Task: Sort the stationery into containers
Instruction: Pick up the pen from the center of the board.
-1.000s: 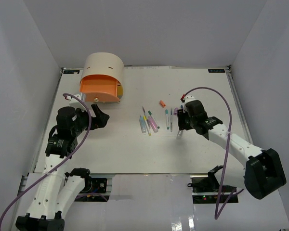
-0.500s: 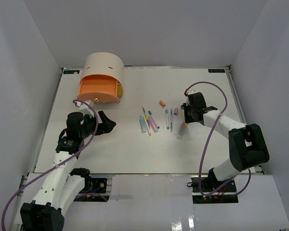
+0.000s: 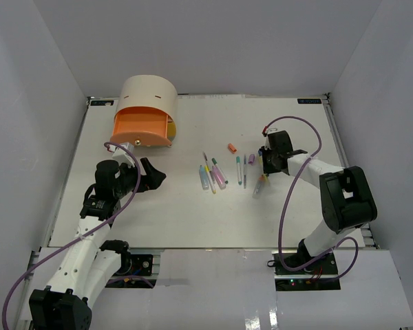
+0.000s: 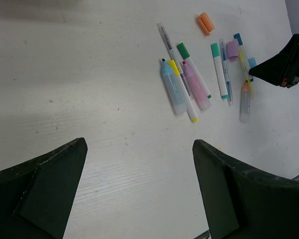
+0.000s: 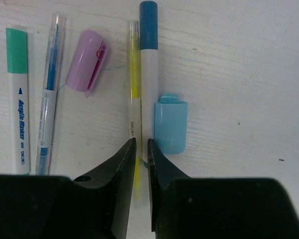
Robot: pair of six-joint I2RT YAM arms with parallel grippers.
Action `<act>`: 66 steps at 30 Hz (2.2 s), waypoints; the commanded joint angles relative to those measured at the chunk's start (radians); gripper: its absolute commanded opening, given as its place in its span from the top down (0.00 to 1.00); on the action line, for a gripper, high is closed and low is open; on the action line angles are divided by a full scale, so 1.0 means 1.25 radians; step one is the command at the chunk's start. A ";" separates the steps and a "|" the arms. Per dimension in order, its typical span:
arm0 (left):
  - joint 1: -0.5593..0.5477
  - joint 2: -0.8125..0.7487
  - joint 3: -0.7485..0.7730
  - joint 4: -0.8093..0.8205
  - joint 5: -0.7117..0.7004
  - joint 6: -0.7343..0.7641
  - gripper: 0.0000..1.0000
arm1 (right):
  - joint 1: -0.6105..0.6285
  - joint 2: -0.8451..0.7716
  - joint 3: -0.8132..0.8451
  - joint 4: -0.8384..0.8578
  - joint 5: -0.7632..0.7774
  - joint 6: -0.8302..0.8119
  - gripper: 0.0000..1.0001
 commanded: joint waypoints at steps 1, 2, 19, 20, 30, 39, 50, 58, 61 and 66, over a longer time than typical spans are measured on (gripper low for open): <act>-0.005 -0.008 0.006 0.013 0.000 0.007 0.02 | -0.010 0.016 0.023 0.032 0.005 -0.007 0.78; -0.006 -0.007 0.006 0.012 0.000 0.008 0.02 | -0.011 0.018 0.023 0.032 0.006 -0.007 0.78; -0.005 0.003 0.006 0.012 -0.002 0.011 0.02 | -0.026 0.058 0.031 0.032 0.010 -0.030 0.71; -0.005 0.003 0.006 0.013 -0.001 0.011 0.02 | -0.026 0.061 0.032 0.032 0.006 -0.033 0.69; -0.006 0.005 0.026 -0.003 0.020 -0.004 0.02 | -0.026 0.052 0.045 0.016 0.000 -0.048 0.80; -0.006 0.014 0.183 -0.078 0.103 -0.069 0.02 | -0.013 -0.084 0.061 -0.016 -0.022 -0.049 0.92; -0.106 0.173 0.416 -0.017 0.089 -0.238 0.03 | 0.168 -0.341 0.037 0.054 -0.184 0.065 0.92; -0.298 0.366 0.550 0.049 -0.065 -0.289 0.08 | 0.279 -0.420 0.012 0.202 -0.243 0.156 0.92; -0.352 0.414 0.578 0.072 -0.115 -0.286 0.11 | 0.295 -0.416 0.015 0.226 -0.256 0.173 0.92; -0.388 0.481 0.614 0.099 -0.152 -0.283 0.25 | 0.300 -0.406 0.021 0.237 -0.262 0.175 0.92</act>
